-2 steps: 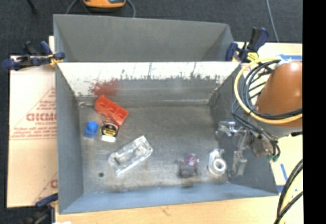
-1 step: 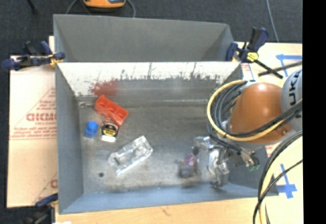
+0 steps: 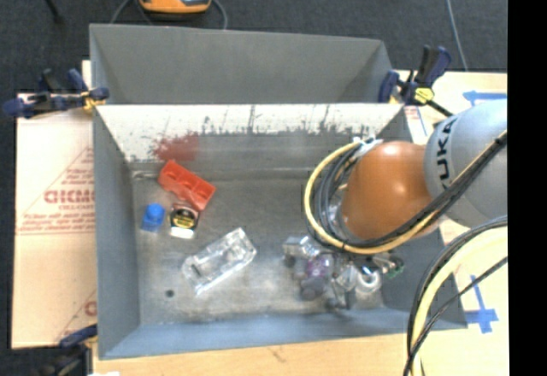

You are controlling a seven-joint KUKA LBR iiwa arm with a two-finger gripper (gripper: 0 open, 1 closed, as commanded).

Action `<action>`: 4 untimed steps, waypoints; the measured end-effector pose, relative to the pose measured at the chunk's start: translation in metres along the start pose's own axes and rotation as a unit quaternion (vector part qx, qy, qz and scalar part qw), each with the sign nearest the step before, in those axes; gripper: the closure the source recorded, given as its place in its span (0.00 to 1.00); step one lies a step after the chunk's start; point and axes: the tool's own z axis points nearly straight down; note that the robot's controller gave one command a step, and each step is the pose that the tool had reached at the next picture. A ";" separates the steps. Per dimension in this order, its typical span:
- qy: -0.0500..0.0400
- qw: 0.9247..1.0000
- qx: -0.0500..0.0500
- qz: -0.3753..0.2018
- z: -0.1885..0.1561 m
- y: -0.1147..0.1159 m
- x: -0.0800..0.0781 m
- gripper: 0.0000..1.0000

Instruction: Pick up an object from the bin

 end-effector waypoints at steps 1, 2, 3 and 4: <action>0.000 1.000 0.000 0.002 0.000 0.000 0.000 1.00; 0.000 1.000 0.000 0.002 0.000 0.000 0.000 0.00; 0.000 1.000 0.000 0.003 0.000 0.000 0.000 1.00; -0.004 1.000 0.004 0.011 -0.139 0.012 -0.006 1.00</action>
Offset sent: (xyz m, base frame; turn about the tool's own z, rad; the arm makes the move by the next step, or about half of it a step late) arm 0.0000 0.0000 0.0000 0.0000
